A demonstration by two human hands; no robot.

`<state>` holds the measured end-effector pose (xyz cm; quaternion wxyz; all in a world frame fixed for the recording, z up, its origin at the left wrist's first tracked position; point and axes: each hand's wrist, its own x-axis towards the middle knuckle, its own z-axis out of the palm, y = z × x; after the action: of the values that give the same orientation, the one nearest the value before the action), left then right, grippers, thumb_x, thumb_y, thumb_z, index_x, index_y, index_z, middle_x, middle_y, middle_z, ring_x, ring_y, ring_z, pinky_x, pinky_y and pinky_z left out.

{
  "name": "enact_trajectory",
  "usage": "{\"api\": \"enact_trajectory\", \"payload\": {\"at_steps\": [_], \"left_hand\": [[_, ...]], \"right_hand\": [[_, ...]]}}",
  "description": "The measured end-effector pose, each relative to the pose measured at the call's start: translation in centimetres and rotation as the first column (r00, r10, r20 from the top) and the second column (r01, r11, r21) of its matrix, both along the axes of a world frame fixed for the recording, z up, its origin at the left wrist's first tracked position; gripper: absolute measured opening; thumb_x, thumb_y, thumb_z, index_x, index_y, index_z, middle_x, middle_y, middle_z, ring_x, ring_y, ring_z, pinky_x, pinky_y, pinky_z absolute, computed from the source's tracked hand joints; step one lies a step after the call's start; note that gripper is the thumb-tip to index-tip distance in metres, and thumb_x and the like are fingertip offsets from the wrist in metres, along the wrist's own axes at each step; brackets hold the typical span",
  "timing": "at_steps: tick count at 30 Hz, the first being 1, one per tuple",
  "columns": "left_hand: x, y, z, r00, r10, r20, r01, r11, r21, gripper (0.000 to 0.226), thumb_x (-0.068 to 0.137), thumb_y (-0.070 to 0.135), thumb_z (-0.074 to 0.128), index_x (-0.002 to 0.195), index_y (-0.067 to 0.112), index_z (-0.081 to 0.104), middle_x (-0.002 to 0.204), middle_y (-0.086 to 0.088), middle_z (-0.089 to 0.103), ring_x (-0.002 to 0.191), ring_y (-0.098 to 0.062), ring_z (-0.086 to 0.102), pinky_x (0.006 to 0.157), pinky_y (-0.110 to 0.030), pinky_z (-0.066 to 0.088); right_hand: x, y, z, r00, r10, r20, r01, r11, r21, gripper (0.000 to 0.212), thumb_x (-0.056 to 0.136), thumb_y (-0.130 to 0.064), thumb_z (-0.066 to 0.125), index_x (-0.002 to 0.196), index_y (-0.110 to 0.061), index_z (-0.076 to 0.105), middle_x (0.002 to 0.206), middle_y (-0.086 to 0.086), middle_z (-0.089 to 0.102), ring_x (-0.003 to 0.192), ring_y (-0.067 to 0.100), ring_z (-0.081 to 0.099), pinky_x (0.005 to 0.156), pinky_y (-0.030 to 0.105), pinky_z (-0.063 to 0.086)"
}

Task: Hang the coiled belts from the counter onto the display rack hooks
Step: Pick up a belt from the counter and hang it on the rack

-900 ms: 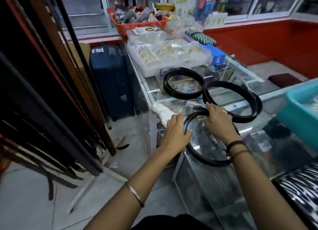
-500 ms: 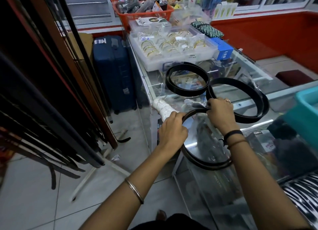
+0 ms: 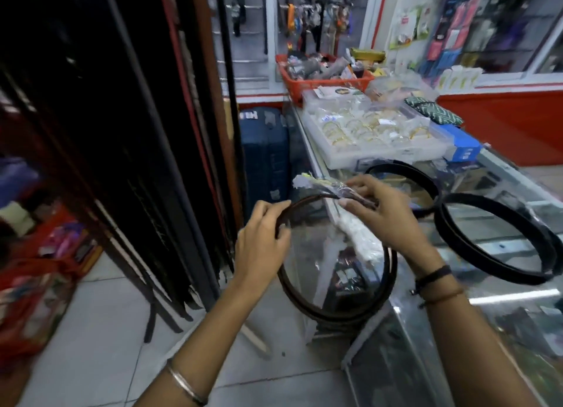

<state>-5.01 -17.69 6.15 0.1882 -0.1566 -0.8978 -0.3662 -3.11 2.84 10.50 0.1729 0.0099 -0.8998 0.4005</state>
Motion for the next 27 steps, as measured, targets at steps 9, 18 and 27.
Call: {"api": "enact_trajectory", "payload": {"at_steps": [9,18,27], "left_hand": [[-1.5,-15.9,4.8,0.925,0.335,-0.180,-0.312,0.939,0.144,0.030,0.088,0.014,0.061,0.115,0.026,0.062,0.095,0.013,0.052,0.078,0.001,0.049,0.067,-0.016,0.036],[-2.1,-28.2,10.9,0.895,0.388,-0.219,-0.261,0.855,0.448,0.022,0.093,0.005,0.054,0.102,0.022,0.065,0.099,0.010,0.068,0.092,-0.008,0.066,0.079,-0.024,0.052],[-3.2,-32.0,23.0,0.875,0.116,-0.471,0.194,0.805,0.560,0.029,0.092,0.012,0.060,0.117,0.026,0.063,0.104,0.002,0.072,0.100,-0.009,0.068,0.088,-0.026,0.055]], "right_hand": [[-4.1,-16.1,4.2,0.923,0.327,-0.202,-0.385,0.800,-0.461,0.029,0.087,-0.016,0.065,0.113,-0.028,0.065,0.107,-0.006,0.072,0.097,0.009,0.065,0.080,0.016,0.050],[-5.9,-30.8,9.8,0.789,0.446,-0.423,-0.610,0.479,-0.632,0.043,0.064,-0.023,0.078,0.106,-0.027,0.065,0.097,-0.003,0.076,0.090,0.011,0.071,0.074,0.012,0.052],[-8.5,-41.2,16.8,0.672,0.338,-0.658,-0.734,0.416,-0.536,0.027,0.083,0.000,0.065,0.105,-0.014,0.069,0.083,-0.004,0.075,0.079,0.005,0.068,0.072,0.014,0.053]]}}
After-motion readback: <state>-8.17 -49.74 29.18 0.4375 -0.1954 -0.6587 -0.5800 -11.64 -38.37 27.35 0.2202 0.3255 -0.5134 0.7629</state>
